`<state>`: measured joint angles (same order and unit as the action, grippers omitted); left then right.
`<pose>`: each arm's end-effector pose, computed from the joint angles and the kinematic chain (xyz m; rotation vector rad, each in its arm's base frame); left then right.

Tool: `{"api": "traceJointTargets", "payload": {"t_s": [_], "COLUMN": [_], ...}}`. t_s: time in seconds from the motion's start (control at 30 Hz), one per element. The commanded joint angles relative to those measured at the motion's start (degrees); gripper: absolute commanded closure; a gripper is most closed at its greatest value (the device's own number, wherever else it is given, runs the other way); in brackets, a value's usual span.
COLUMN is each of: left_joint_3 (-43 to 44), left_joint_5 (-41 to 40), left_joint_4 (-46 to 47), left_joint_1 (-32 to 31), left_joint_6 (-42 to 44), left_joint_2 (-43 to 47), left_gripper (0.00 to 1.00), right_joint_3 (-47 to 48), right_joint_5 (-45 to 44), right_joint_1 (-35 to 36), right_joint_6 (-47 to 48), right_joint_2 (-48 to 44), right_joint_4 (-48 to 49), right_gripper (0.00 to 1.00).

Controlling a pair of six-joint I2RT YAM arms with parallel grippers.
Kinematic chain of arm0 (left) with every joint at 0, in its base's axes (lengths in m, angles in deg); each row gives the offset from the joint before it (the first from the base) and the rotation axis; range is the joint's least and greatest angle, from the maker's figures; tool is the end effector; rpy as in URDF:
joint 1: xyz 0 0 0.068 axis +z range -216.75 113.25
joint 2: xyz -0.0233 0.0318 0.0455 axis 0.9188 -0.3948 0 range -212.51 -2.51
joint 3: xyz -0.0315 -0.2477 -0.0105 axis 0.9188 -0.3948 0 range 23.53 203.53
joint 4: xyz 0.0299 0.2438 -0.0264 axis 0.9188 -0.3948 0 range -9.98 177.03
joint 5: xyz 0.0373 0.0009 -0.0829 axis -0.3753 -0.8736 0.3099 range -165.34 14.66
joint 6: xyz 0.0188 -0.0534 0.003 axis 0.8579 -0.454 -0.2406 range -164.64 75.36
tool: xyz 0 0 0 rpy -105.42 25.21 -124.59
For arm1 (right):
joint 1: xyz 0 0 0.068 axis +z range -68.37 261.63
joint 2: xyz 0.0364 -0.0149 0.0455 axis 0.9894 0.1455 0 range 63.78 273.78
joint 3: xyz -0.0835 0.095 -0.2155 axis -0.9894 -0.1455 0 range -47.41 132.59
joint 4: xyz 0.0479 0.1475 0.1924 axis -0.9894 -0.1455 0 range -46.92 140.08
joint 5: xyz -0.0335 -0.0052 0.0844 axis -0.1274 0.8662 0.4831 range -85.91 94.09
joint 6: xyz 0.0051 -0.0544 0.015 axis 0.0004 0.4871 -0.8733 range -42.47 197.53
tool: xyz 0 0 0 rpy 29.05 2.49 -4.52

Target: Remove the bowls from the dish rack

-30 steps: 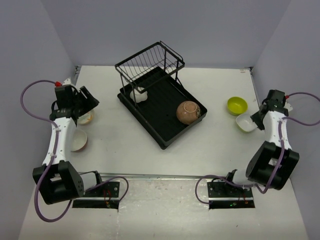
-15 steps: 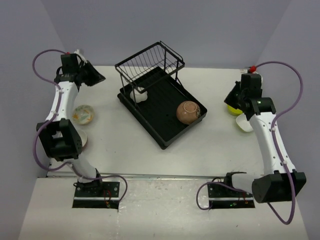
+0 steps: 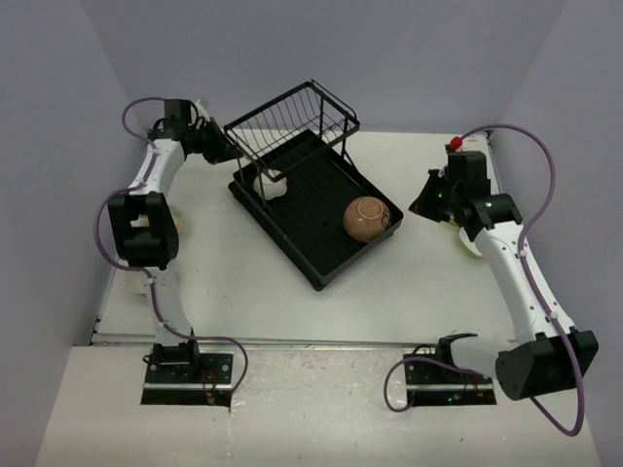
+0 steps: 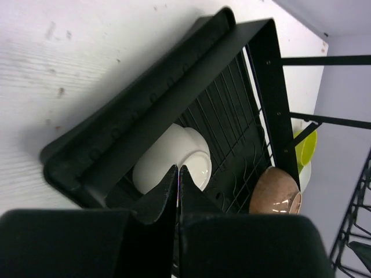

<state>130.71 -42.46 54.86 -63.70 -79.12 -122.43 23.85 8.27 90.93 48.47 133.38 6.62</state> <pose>0.4535 0.0026 0.2538 -0.4876 2.3388 -0.9402 0.2450 0.0430 0.3296 0.3630 2.3074 0.4238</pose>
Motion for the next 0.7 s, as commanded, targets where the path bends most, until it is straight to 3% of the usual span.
{"api": "traceJointTargets", "payload": {"t_s": [0.0, 0.4, 0.67], "left_joint_3": [4.4, 4.6, 7.7], "left_joint_5": [6.7, 9.2, 4.4], "left_joint_4": [3.1, 2.6, -3.2], "left_joint_1": [-1.9, -4.6, -5.7], "left_joint_6": [-1.3, 1.1, 4.8], "left_joint_2": [-2.1, -7.5, -9.6], "left_gripper": [1.00, 1.00, 1.00], "right_joint_3": [-0.8, -1.0, -0.3], "right_joint_5": [4.2, 4.2, 3.4], "right_joint_1": [2.2, 6.3, 6.3], "right_joint_6": [0.8, -1.3, -1.5], "right_joint_2": [-1.0, 2.5, 3.0], "right_joint_4": [1.5, 2.7, 2.9], "right_gripper": [1.00, 1.00, 1.00]}}
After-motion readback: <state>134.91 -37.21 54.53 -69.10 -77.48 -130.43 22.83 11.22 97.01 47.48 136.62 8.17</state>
